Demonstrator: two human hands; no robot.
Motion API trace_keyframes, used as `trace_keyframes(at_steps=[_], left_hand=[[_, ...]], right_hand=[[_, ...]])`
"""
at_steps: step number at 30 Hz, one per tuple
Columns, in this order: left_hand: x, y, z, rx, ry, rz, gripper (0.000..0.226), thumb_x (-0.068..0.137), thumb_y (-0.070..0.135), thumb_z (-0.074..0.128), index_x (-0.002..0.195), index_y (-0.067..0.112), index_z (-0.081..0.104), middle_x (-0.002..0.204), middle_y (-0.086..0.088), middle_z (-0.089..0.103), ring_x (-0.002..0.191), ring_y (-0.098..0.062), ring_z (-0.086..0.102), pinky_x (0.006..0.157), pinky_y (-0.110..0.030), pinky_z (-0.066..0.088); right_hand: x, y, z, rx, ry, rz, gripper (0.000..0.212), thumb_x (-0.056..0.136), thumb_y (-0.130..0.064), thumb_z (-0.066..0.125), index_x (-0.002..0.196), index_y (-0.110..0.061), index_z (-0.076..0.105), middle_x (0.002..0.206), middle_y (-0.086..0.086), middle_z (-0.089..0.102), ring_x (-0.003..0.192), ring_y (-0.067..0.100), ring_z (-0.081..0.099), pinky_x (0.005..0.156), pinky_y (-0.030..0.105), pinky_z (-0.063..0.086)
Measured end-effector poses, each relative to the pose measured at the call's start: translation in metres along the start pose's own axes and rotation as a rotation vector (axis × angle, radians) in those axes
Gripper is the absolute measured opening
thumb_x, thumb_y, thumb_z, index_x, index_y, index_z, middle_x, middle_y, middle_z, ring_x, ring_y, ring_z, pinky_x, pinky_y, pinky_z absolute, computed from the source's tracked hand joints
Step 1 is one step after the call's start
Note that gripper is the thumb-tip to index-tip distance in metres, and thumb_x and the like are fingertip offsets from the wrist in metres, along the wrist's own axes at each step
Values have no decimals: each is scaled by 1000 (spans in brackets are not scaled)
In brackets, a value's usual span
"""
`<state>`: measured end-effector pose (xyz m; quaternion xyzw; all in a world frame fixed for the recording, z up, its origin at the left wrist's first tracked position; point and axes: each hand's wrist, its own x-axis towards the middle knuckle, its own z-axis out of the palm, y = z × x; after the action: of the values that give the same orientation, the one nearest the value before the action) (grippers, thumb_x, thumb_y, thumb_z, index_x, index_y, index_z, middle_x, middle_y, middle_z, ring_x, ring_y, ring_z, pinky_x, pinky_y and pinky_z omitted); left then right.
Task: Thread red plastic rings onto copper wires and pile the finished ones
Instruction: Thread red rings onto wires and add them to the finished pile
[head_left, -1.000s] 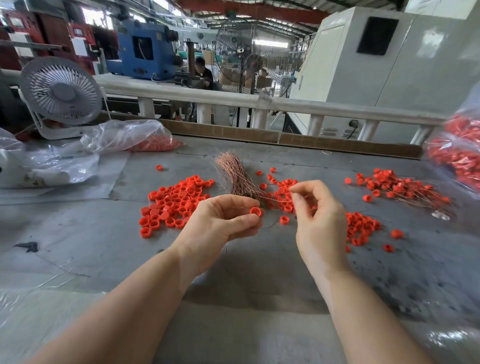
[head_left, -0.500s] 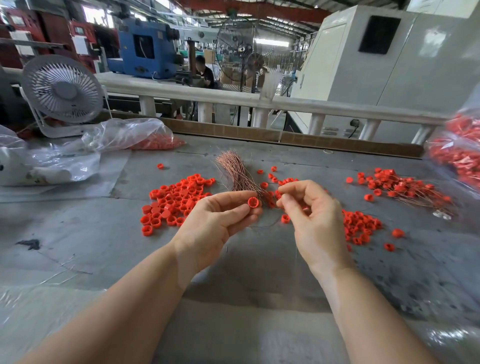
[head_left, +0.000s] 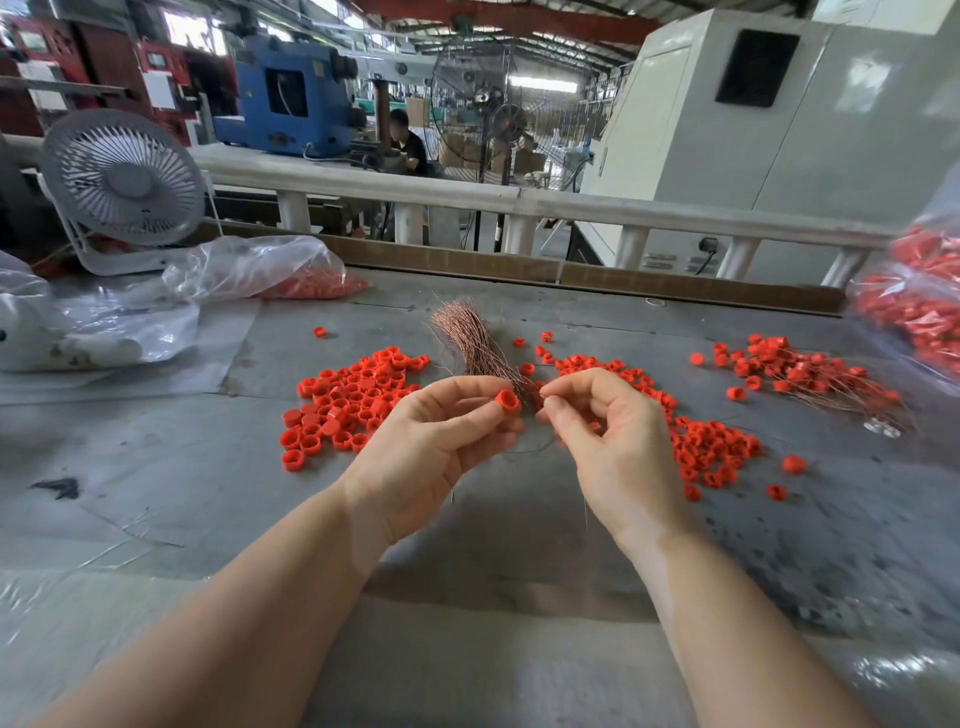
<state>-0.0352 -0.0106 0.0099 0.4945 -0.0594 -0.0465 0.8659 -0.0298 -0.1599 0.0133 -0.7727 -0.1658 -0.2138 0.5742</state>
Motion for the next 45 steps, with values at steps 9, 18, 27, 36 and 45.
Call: trace_keyframes(at_steps=[9, 18, 27, 36, 45], left_hand=[[0, 5, 0, -161, -16, -93, 18, 69, 1, 59, 85, 3, 67, 76, -11, 69, 71, -15, 69, 67, -20, 57], [-1, 6, 1, -197, -18, -154, 20, 68, 0, 56, 73, 5, 74, 74, -9, 68, 69, -14, 69, 63, -19, 56], [-1, 6, -1, -212, -31, -169, 22, 67, -3, 57, 74, 5, 75, 75, -10, 69, 70, -14, 69, 69, -19, 57], [0, 5, -2, -186, -30, -169, 19, 68, 1, 58, 74, 7, 75, 77, -10, 70, 72, -14, 69, 68, -19, 57], [-1, 6, -1, -182, -37, -178, 20, 69, 1, 57, 75, 6, 76, 76, -9, 71, 70, -13, 70, 66, -18, 56]], right_hand=[[0, 1, 0, -27, -35, -48, 26, 85, -3, 64, 75, -28, 64, 72, -12, 65, 70, -1, 56, 67, 10, 41], [0, 3, 1, 17, -58, -50, 27, 85, -2, 63, 76, -27, 65, 71, -13, 65, 69, 1, 57, 68, 12, 42], [1, 6, 1, 13, -65, -22, 28, 87, -1, 59, 77, -27, 63, 67, -16, 62, 65, 4, 56, 66, 21, 46], [-1, 4, 2, 85, -126, -14, 31, 87, -1, 59, 75, -29, 65, 66, -12, 63, 60, 7, 54, 57, 23, 46], [0, 4, 2, 143, -128, -15, 26, 84, 2, 62, 78, -23, 65, 65, -16, 65, 60, -2, 58, 57, 11, 43]])
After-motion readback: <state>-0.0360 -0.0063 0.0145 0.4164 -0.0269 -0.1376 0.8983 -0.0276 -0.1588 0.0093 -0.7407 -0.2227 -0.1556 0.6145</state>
